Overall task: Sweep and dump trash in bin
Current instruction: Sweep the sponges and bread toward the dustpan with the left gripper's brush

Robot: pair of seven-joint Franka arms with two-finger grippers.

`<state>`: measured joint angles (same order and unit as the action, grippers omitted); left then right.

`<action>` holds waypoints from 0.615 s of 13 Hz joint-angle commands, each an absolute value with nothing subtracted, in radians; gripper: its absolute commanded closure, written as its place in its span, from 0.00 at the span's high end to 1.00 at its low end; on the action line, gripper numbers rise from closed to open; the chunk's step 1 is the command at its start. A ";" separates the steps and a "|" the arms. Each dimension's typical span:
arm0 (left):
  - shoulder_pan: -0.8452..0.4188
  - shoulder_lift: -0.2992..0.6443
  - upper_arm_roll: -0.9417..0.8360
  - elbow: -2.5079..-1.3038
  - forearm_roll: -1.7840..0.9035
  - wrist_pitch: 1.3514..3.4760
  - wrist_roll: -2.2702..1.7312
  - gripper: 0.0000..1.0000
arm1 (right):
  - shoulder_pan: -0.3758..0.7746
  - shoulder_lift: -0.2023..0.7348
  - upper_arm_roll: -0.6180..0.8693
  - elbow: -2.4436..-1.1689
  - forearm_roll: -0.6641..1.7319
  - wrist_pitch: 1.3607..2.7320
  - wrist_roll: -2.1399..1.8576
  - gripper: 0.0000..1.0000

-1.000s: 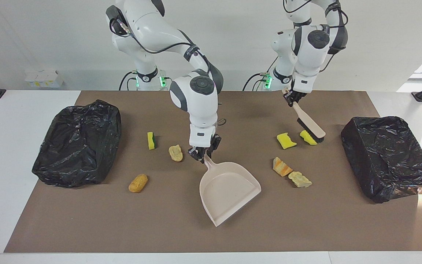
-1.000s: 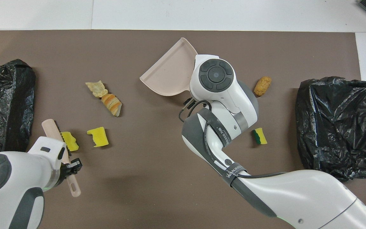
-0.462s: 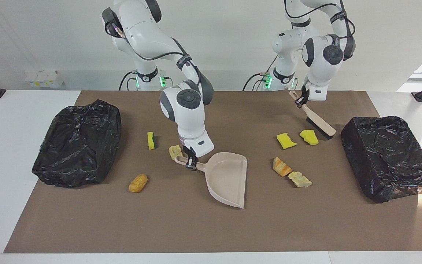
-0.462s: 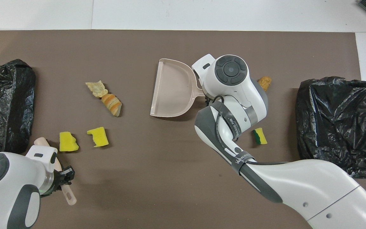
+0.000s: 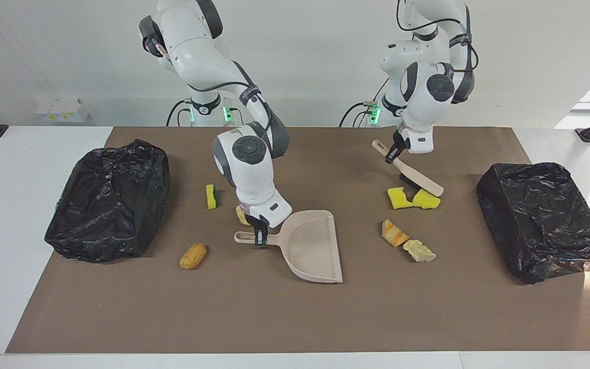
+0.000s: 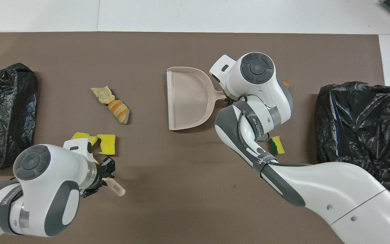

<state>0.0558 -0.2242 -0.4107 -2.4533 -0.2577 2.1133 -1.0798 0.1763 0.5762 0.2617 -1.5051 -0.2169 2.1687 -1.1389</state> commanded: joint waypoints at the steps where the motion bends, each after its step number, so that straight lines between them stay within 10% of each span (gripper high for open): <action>1: -0.008 -0.115 -0.400 -2.347 -0.281 2.177 -1.219 0.00 | 0.175 0.595 0.270 -1.493 -0.267 2.152 -1.267 0.00; 8: 0.001 0.032 -0.397 -2.071 -0.229 2.025 -1.086 0.00 | 0.317 0.569 0.273 -1.417 -0.512 1.925 -1.123 0.00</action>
